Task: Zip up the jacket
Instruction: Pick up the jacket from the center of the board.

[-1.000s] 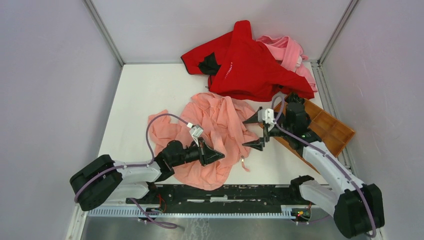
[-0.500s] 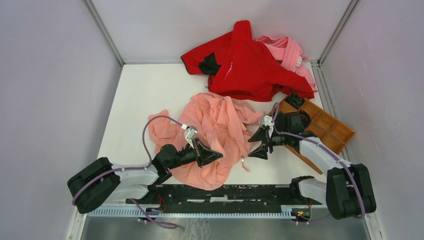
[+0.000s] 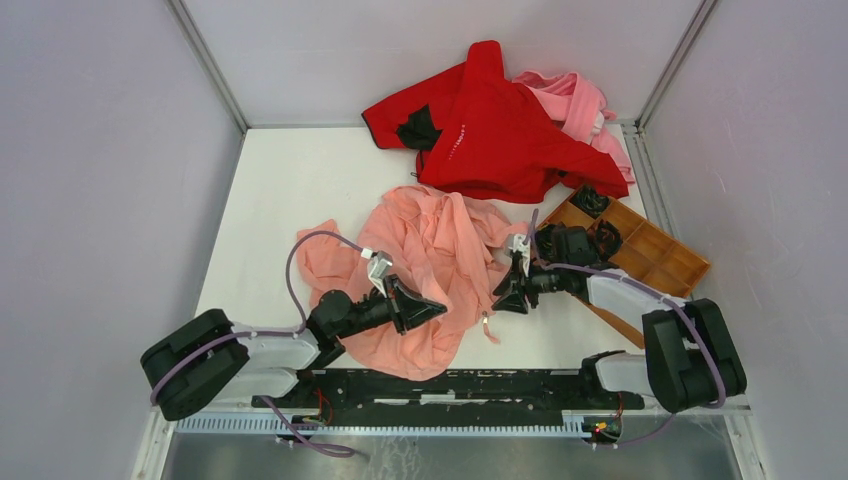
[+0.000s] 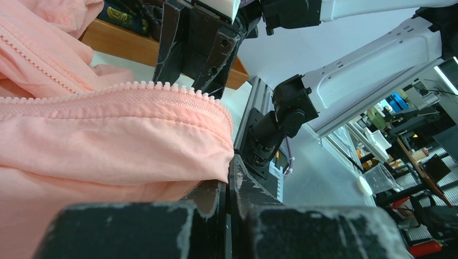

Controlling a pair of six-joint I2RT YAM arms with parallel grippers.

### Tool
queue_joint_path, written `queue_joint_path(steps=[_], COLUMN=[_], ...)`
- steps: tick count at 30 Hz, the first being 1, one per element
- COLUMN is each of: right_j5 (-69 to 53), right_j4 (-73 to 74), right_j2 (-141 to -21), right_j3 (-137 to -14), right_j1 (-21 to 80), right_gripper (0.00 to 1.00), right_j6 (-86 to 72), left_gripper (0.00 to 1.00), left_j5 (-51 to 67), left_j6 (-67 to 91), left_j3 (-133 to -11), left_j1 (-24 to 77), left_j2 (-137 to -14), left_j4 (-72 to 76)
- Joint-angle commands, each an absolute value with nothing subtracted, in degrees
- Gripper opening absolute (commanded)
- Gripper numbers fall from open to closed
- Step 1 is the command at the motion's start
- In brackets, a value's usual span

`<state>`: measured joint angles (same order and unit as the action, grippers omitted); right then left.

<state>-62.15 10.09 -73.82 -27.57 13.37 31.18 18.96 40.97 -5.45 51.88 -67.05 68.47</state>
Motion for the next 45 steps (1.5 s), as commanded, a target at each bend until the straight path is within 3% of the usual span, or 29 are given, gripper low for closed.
queue_joint_path(steps=[1,35,45], right_j5=[-59.40,-55.44,-48.98], right_j4=[5.74,4.20,1.86], right_j2=[-75.62,-84.19,-80.89], right_j3=[-28.20,-30.41,-29.29], right_j1=[15.24,18.07,19.48], right_gripper=[0.46,0.37,0.35], right_j6=[28.16,22.96,22.30], left_gripper=[0.02,0.02,0.02], left_j5=[18.29,16.17,15.48], left_j6=[39.81,39.73,39.86], left_j3=[-5.27,-4.92,-4.84], left_j1=[52.49,53.72,53.83], left_j2=[-68.68,-67.32,-67.19], left_j4=[74.40,72.38,71.96])
